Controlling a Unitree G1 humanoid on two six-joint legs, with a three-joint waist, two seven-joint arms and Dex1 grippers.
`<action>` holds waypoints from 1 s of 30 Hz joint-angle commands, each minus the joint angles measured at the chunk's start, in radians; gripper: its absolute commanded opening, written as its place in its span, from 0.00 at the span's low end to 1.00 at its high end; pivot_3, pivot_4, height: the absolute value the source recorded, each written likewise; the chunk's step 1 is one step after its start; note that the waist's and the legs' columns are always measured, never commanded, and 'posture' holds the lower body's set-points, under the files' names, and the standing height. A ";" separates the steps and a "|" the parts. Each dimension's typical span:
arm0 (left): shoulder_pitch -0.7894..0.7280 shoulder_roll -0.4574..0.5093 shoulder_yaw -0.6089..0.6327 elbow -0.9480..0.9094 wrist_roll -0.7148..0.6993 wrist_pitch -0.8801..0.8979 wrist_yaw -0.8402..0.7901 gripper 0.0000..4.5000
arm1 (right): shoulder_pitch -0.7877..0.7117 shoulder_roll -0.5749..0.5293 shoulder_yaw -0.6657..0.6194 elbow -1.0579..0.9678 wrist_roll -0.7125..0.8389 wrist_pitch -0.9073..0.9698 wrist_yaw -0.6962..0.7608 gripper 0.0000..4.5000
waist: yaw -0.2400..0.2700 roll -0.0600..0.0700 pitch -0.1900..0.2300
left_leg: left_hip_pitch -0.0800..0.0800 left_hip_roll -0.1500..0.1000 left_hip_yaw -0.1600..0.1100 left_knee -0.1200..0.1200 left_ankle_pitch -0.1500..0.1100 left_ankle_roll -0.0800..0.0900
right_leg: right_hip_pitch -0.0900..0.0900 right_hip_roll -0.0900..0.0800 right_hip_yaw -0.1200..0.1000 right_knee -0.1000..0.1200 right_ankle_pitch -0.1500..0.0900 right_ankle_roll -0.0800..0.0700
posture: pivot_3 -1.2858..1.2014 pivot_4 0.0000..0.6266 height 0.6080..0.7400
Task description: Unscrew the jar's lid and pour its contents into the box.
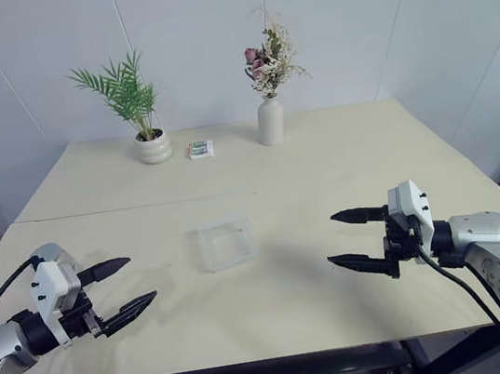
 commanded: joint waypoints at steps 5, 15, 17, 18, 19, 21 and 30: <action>0.081 -0.029 0.089 -0.094 -0.016 0.001 0.056 0.99 | -0.058 0.042 0.048 0.057 -0.010 -0.053 0.060 1.00 | -0.003 0.000 0.000 | 0.001 0.001 0.001 0.000 0.000 0.000 | 0.000 0.001 0.001 0.000 0.001 0.000 | 0.52 0.24 1.00; 0.284 -0.424 0.283 -0.269 0.057 -0.102 0.522 0.99 | -0.332 0.249 0.129 0.229 -0.015 -0.112 0.098 1.00 | -0.016 -0.001 0.000 | 0.001 0.004 0.003 0.004 -0.001 0.000 | 0.000 0.005 0.004 0.002 0.003 0.000 | 0.52 0.24 1.00; 0.250 -0.507 0.299 -0.252 0.101 -0.139 0.656 0.99 | -0.386 0.302 0.126 0.258 -0.008 -0.110 0.075 1.00 | -0.014 -0.001 0.000 | 0.002 0.004 0.003 0.005 0.000 -0.001 | 0.000 0.006 0.005 0.002 0.005 0.000 | 0.52 0.24 1.00; 0.231 -0.535 0.304 -0.242 0.126 -0.152 0.715 0.99 | -0.408 0.322 0.125 0.266 -0.008 -0.107 0.067 1.00 | -0.013 -0.001 0.000 | 0.002 0.005 0.003 0.007 0.000 -0.001 | 0.001 0.007 0.005 0.002 0.006 0.000 | 0.52 0.24 1.00; 0.220 -0.549 0.305 -0.238 0.142 -0.158 0.749 0.99 | -0.421 0.333 0.124 0.271 -0.010 -0.106 0.065 1.00 | -0.008 -0.001 0.000 | 0.002 0.005 0.003 0.009 0.000 -0.001 | 0.001 0.008 0.005 0.002 0.007 -0.001 | 0.52 0.24 1.00; 0.195 -0.560 0.287 -0.217 0.153 -0.156 0.789 0.99 | -0.460 0.357 0.123 0.282 -0.013 -0.090 0.048 1.00 | -0.002 -0.003 -0.002 | 0.001 0.006 0.003 0.011 0.000 -0.001 | 0.002 0.009 0.005 0.002 0.009 -0.001 | 0.52 0.24 1.00; 0.050 -0.360 0.253 0.080 0.109 -0.120 0.689 0.99 | -0.439 0.390 0.126 0.235 -0.040 -0.089 -0.032 1.00 | -0.002 -0.005 -0.003 | 0.000 0.009 0.005 0.012 -0.001 -0.002 | 0.001 0.010 0.004 -0.003 0.012 -0.004 | 0.52 0.24 1.00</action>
